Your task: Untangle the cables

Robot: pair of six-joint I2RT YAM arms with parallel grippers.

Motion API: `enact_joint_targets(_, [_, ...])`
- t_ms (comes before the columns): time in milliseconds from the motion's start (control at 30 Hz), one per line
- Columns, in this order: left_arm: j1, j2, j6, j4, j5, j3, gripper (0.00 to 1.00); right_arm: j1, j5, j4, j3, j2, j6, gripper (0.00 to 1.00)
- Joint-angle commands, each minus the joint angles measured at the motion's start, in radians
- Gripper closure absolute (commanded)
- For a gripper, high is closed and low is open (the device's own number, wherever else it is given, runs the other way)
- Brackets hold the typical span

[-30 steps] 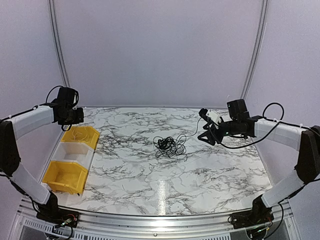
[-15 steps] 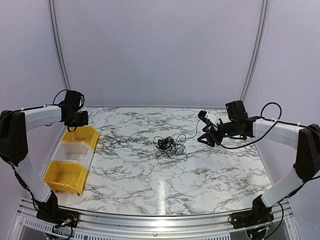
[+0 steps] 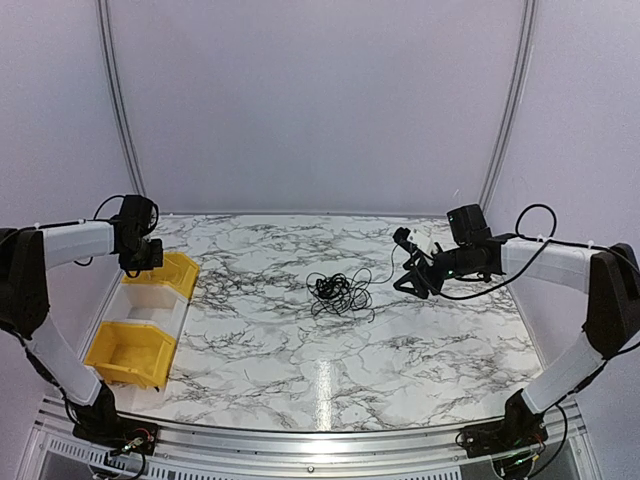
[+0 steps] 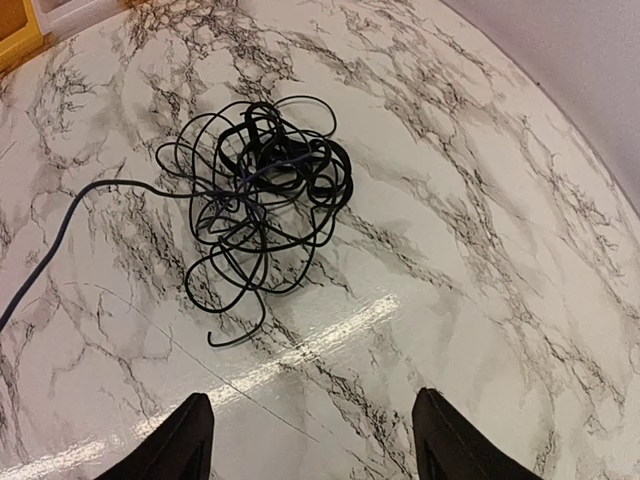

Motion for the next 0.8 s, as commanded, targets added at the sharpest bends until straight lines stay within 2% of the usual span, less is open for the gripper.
enact_joint_targets(0, [0.016, 0.063, -0.01, -0.038, 0.006, 0.042, 1.0, 0.005, -0.021, -0.016, 0.038, 0.002, -0.005, 0.32])
enact_joint_targets(133, [0.029, 0.07, -0.018, -0.038, 0.029, 0.043, 0.99, 0.006, -0.01, -0.015, 0.035, -0.004, -0.007, 0.32])
enact_joint_targets(233, [0.029, 0.047, -0.029, -0.038, 0.029, 0.036, 0.76, 0.006, -0.008, -0.015, 0.035, -0.003, -0.007, 0.32])
enact_joint_targets(333, [0.029, 0.005, -0.037, -0.041, 0.017, 0.021, 0.62, 0.006, -0.007, -0.015, 0.034, 0.0, -0.009, 0.32])
enact_joint_targets(467, [0.029, -0.079, -0.054, -0.04, -0.014, -0.01, 0.56, 0.006, -0.006, -0.016, 0.036, 0.006, -0.008, 0.32])
enact_joint_targets(633, [0.027, -0.199, -0.039, 0.014, 0.016, -0.051, 0.47, 0.006, -0.003, -0.016, 0.037, 0.014, -0.01, 0.32])
enact_joint_targets(767, [0.006, -0.283, -0.008, 0.108, 0.101, -0.096, 0.45, 0.005, 0.002, -0.018, 0.039, 0.019, -0.01, 0.32])
